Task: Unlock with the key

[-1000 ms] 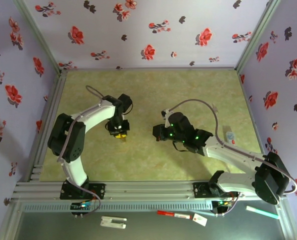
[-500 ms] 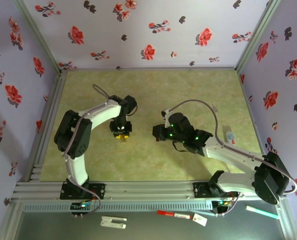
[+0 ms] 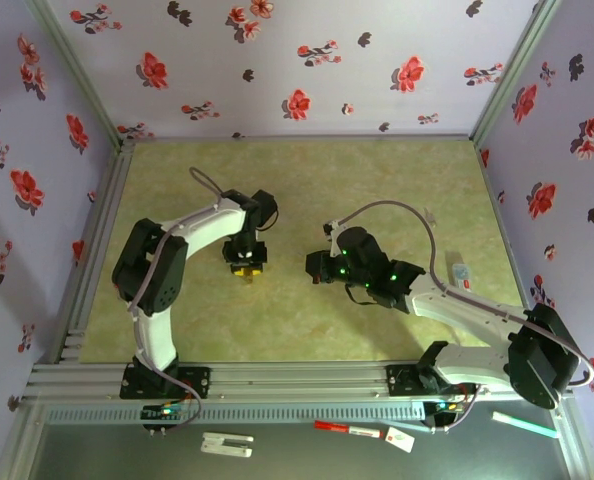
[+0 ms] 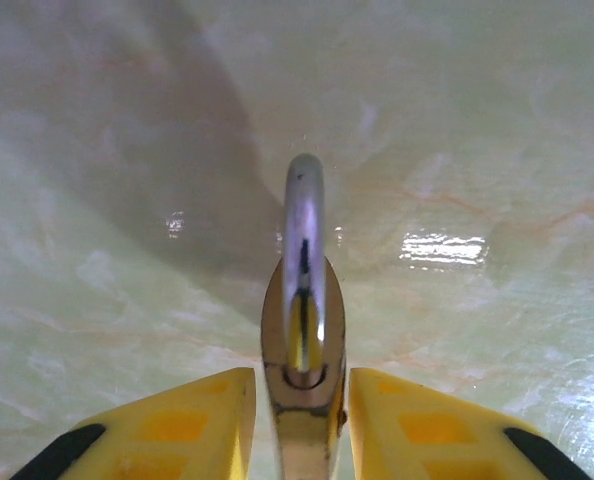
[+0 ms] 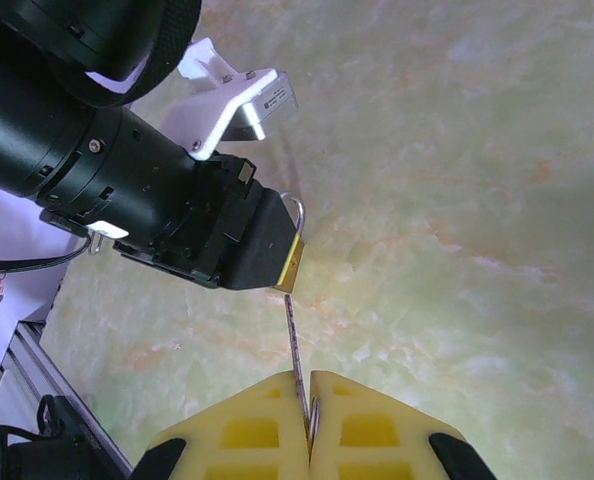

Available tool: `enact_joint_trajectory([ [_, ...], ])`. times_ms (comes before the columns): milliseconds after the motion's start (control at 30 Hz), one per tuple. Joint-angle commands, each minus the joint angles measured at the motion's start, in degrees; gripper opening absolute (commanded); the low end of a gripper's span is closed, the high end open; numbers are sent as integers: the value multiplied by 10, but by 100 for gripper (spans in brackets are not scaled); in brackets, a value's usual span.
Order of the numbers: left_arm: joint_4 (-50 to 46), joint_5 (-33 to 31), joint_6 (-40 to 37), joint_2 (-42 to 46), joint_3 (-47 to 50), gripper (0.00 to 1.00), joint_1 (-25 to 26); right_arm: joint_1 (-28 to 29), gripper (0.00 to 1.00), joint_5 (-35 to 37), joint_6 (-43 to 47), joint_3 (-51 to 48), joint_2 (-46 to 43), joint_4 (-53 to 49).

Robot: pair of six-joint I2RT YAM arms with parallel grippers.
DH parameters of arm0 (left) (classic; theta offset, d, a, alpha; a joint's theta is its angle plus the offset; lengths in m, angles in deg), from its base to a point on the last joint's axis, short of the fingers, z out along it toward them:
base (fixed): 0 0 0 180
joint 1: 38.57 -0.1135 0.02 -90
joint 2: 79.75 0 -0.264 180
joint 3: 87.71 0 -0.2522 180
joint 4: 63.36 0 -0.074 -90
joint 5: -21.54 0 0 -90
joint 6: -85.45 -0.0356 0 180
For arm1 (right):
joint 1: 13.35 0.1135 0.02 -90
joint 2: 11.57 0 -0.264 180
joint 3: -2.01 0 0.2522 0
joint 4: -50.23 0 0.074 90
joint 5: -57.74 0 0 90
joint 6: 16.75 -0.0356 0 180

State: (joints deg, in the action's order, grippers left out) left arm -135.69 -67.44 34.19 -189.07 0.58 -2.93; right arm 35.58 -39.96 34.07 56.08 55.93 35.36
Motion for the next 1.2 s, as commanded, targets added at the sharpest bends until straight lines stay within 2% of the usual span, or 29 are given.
enact_joint_trajectory([
  [0,2,-16,2,-15,-8,31,1,5,0,-5,-7,-4,-2,17],
  [267,36,-9,14,-23,8,30,-12,9,0,-1,-8,-10,-5,16],
  [400,57,28,18,-25,29,19,-21,30,0,29,9,-12,-6,11],
  [600,100,104,30,-23,62,0,-22,92,0,120,44,-37,20,56],
  [767,118,173,54,0,100,0,-24,116,0,155,66,-63,48,127],
  [933,127,246,115,16,135,0,-28,161,0,219,145,-53,92,150],
  [1033,122,269,153,17,144,0,-28,194,0,265,197,-57,112,179],
  [1167,119,288,216,22,148,0,-29,205,0,302,209,-78,141,235],
])
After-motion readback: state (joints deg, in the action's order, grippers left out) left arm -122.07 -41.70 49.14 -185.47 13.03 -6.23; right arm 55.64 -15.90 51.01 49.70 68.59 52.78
